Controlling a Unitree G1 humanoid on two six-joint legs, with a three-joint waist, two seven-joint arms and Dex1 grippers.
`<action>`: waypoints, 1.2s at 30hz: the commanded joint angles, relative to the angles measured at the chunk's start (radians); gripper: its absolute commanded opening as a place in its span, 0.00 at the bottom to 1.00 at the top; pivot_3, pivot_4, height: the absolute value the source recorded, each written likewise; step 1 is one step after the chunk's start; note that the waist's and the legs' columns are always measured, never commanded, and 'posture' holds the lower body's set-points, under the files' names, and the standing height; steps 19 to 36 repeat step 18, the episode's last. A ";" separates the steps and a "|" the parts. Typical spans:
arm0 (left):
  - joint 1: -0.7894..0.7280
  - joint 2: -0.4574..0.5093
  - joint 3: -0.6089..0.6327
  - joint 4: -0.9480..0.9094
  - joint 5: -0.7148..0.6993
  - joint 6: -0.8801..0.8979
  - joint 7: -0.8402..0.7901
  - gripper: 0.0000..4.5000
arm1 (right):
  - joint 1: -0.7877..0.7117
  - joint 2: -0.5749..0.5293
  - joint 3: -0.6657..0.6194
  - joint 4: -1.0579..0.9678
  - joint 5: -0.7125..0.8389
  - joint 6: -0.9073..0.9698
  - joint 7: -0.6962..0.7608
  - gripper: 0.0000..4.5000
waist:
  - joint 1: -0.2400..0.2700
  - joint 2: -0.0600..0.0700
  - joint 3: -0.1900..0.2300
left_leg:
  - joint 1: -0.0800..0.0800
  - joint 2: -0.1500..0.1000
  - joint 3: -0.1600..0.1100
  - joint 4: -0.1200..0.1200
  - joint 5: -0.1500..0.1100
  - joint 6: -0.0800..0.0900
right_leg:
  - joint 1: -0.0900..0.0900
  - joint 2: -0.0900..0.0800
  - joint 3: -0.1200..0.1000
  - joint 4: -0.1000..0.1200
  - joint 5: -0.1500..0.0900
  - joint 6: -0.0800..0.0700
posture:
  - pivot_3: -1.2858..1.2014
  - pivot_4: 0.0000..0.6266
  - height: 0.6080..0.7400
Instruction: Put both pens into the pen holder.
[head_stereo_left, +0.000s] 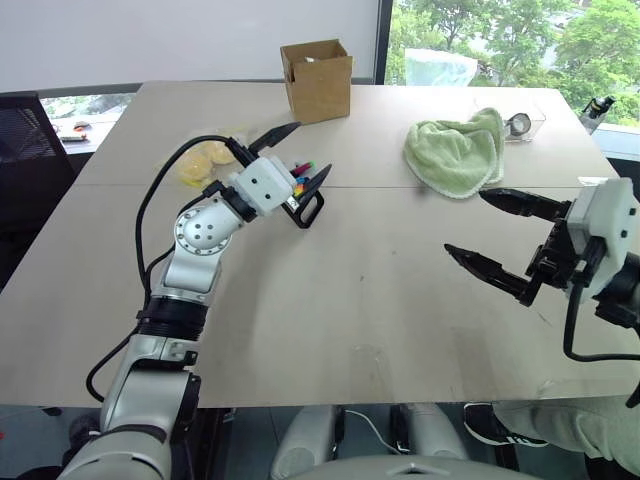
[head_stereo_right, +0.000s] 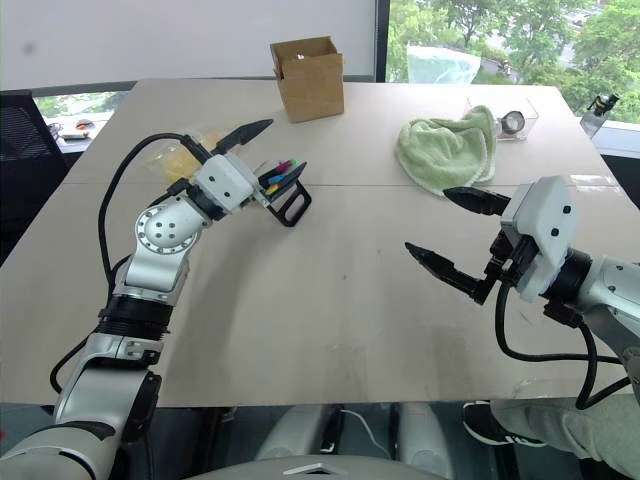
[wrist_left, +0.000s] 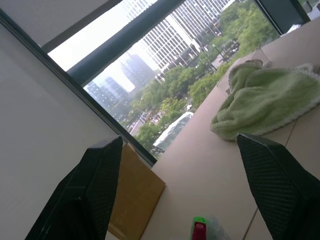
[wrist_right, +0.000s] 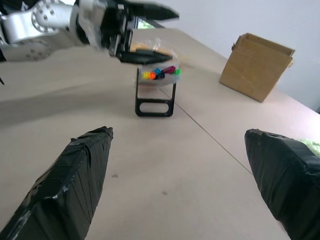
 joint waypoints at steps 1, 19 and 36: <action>0.085 -0.004 0.019 -0.282 -0.273 0.325 -0.059 0.78 | 0.014 -0.028 0.060 0.052 -0.104 0.059 -0.077 1.00 | -0.002 0.000 0.000 | 0.000 0.000 0.000 0.000 0.000 0.000 | 0.000 0.000 0.000 0.000 0.000 0.000 | 0.52 0.24 1.00; 0.600 0.262 0.308 -0.758 -0.687 1.001 -0.041 0.78 | 0.253 0.010 -0.003 0.127 -0.258 -0.031 -0.002 1.00 | 0.005 0.002 0.000 | 0.007 0.002 0.001 0.001 -0.001 0.001 | 0.006 0.002 0.002 -0.001 0.000 0.000 | 0.52 0.24 1.00; 0.600 0.262 0.308 -0.758 -0.687 1.001 -0.041 0.78 | 0.253 0.010 -0.003 0.127 -0.258 -0.031 -0.002 1.00 | 0.005 0.002 0.000 | 0.007 0.002 0.001 0.001 -0.001 0.001 | 0.006 0.002 0.002 -0.001 0.000 0.000 | 0.52 0.24 1.00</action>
